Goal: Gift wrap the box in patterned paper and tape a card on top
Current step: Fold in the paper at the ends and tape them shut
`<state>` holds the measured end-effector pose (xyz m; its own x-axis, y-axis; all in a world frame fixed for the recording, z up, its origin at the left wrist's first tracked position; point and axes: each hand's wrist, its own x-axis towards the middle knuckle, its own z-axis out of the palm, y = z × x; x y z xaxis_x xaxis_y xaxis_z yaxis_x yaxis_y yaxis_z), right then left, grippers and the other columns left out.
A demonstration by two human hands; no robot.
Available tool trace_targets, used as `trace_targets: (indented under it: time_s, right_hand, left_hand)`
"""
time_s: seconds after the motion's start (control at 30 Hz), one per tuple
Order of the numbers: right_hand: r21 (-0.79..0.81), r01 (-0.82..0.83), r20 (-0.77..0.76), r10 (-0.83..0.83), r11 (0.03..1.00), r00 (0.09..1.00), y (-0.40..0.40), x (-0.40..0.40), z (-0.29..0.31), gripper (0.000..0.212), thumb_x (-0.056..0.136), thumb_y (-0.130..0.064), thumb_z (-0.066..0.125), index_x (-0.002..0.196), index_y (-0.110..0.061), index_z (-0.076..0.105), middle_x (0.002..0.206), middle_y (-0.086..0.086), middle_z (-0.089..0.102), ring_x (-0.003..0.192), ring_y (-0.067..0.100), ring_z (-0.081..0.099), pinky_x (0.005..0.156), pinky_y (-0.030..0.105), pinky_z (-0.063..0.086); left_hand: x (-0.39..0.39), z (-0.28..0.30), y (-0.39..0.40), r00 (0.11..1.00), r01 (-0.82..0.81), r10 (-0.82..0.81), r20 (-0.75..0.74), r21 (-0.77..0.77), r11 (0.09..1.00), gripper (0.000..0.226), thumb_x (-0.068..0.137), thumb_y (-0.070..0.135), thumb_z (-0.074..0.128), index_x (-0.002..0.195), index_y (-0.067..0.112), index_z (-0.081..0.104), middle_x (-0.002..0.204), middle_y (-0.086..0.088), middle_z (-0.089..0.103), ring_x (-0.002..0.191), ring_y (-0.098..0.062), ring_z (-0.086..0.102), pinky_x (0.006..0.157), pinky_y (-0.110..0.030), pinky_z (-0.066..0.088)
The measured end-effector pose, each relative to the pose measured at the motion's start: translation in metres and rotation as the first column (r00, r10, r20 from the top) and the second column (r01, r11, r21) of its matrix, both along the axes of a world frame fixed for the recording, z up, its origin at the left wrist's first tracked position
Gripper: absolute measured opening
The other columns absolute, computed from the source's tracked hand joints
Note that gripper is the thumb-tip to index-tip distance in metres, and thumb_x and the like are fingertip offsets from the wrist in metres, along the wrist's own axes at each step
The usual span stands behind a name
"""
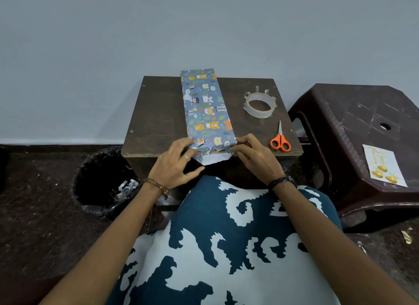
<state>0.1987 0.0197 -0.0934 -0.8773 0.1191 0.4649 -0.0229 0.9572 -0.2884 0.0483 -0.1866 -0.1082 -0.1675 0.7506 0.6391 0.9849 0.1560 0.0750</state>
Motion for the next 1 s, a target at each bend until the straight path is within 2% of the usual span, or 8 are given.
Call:
trace_targets:
  time_s: [0.1,0.23,0.33,0.47,0.57,0.7,0.8,1.0]
  right_hand:
    - [0.036,-0.016,0.005,0.016,0.999,1.0,-0.002,0.003,0.0,0.029,0.092,-0.016,0.041,0.103,-0.003,0.064,0.103,0.015,0.057,0.069,0.029,0.062,0.049,0.04,0.054]
    - [0.034,-0.035,0.019,0.034,0.999,0.999,-0.004,0.005,0.002,0.03,0.088,-0.009,0.04,0.11,-0.003,0.06,0.106,0.014,0.055,0.07,0.029,0.061,0.049,0.04,0.053]
    - [0.005,-0.03,0.039,0.03,1.0,0.999,-0.005,0.007,0.003,0.03,0.09,-0.016,0.043,0.112,-0.005,0.058,0.109,0.011,0.052,0.073,0.028,0.061,0.052,0.039,0.054]
    - [0.076,0.028,-0.011,-0.027,0.997,1.0,-0.011,0.004,0.002,0.034,0.088,-0.034,0.051,0.105,-0.007,0.061,0.1,0.01,0.056,0.071,0.023,0.061,0.048,0.031,0.053]
    - [0.078,0.133,-0.121,-0.123,0.988,0.985,-0.018,-0.004,0.0,0.025,0.09,-0.028,0.05,0.089,-0.007,0.065,0.086,0.006,0.058,0.063,0.018,0.059,0.043,0.028,0.048]
    - [0.023,0.208,-0.165,-0.202,0.978,0.965,-0.023,-0.01,-0.004,0.02,0.091,-0.022,0.051,0.083,-0.008,0.063,0.081,0.005,0.056,0.059,0.017,0.056,0.04,0.029,0.046]
    - [0.011,0.205,-0.161,-0.2,0.979,0.966,-0.022,-0.01,-0.006,0.021,0.091,-0.023,0.051,0.083,-0.008,0.063,0.081,0.005,0.056,0.059,0.018,0.057,0.04,0.03,0.045]
    - [0.003,0.212,-0.166,-0.209,0.977,0.964,-0.021,-0.011,-0.008,0.022,0.092,-0.024,0.049,0.084,-0.009,0.064,0.082,0.004,0.056,0.062,0.013,0.054,0.043,0.021,0.041]
  left_hand:
    - [0.0,-0.001,0.002,0.999,-0.029,0.029,-0.021,-0.003,1.0,0.036,0.081,0.044,0.06,0.094,0.01,0.058,0.112,-0.007,0.043,0.101,-0.02,0.049,0.058,-0.028,0.054]
    - [0.004,0.0,0.007,0.992,-0.093,0.097,-0.085,0.051,0.994,0.026,0.088,0.027,0.054,0.082,0.004,0.065,0.107,-0.006,0.043,0.097,-0.019,0.048,0.056,-0.026,0.053]
    - [0.01,0.0,0.011,0.99,-0.13,0.135,-0.044,0.104,0.986,0.025,0.088,0.023,0.054,0.078,0.003,0.065,0.105,-0.004,0.043,0.095,-0.018,0.049,0.057,-0.024,0.052]
    - [0.016,-0.004,0.015,0.985,-0.172,0.166,0.054,0.145,0.974,0.028,0.089,0.021,0.05,0.08,-0.002,0.064,0.106,-0.003,0.043,0.097,-0.018,0.048,0.058,-0.025,0.052]
    - [0.018,-0.005,0.016,0.979,-0.192,0.179,0.094,0.152,0.97,0.028,0.088,0.021,0.05,0.081,-0.003,0.064,0.106,-0.003,0.042,0.097,-0.018,0.047,0.058,-0.024,0.051]
    - [0.018,-0.004,0.017,0.981,-0.193,0.19,0.032,0.155,0.969,0.02,0.088,0.019,0.051,0.083,0.002,0.06,0.105,-0.003,0.042,0.093,-0.019,0.047,0.071,-0.027,0.043]
    - [0.016,-0.007,0.018,0.976,-0.205,0.214,-0.043,0.163,0.965,0.008,0.089,0.021,0.052,0.093,0.014,0.05,0.106,-0.003,0.043,0.089,-0.02,0.046,0.068,-0.031,0.042]
    - [0.013,-0.01,0.018,0.969,-0.221,0.232,-0.088,0.118,0.968,0.017,0.087,0.025,0.055,0.104,0.023,0.053,0.107,-0.004,0.043,0.088,-0.023,0.045,0.068,-0.036,0.044]
